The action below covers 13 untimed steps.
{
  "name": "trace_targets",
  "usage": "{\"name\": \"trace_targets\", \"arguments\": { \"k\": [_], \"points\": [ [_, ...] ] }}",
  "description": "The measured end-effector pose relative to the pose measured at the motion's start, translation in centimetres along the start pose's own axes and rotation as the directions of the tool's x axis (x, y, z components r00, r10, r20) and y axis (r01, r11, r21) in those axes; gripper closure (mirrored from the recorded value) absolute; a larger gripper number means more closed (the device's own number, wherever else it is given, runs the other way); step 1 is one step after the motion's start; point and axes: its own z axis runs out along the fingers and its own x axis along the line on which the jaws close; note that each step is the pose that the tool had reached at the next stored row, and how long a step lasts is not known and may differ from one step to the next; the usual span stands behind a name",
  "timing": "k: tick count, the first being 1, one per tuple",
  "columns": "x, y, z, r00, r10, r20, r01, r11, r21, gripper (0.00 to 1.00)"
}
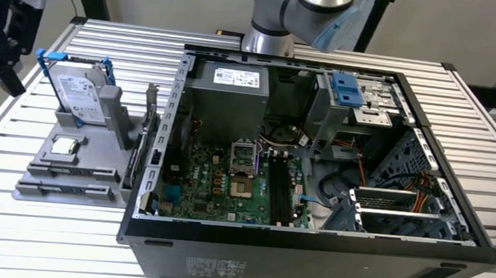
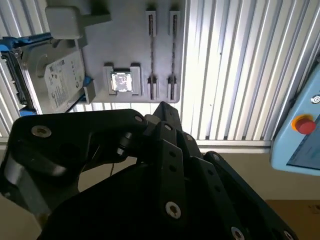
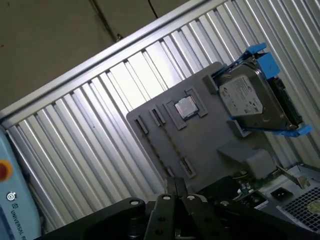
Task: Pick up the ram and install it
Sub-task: 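Pick up the ram and move it above insertion slot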
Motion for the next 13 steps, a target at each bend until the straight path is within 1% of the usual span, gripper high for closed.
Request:
{"name": "trace_targets", "arguments": {
  "k": [3, 6, 9, 13],
  "points": [
    [0.01, 0.00, 0.00, 0.9991, -0.043, -0.0007, 0.043, 0.9991, 0.0008, 1.00],
    [0.00, 0.00, 0.00, 0.9961, -0.088, 0.0002, 0.088, 0.9961, 0.0041, 1.00],
    [0.00, 0.00, 0.00, 0.9910, -0.134, -0.0007, 0.134, 0.9910, 0.0045, 1.00],
    [0.00, 0.01, 0.01, 0.9817, -0.191, -0.0018, 0.191, 0.9817, 0.0024, 1.00]
  ]
}}
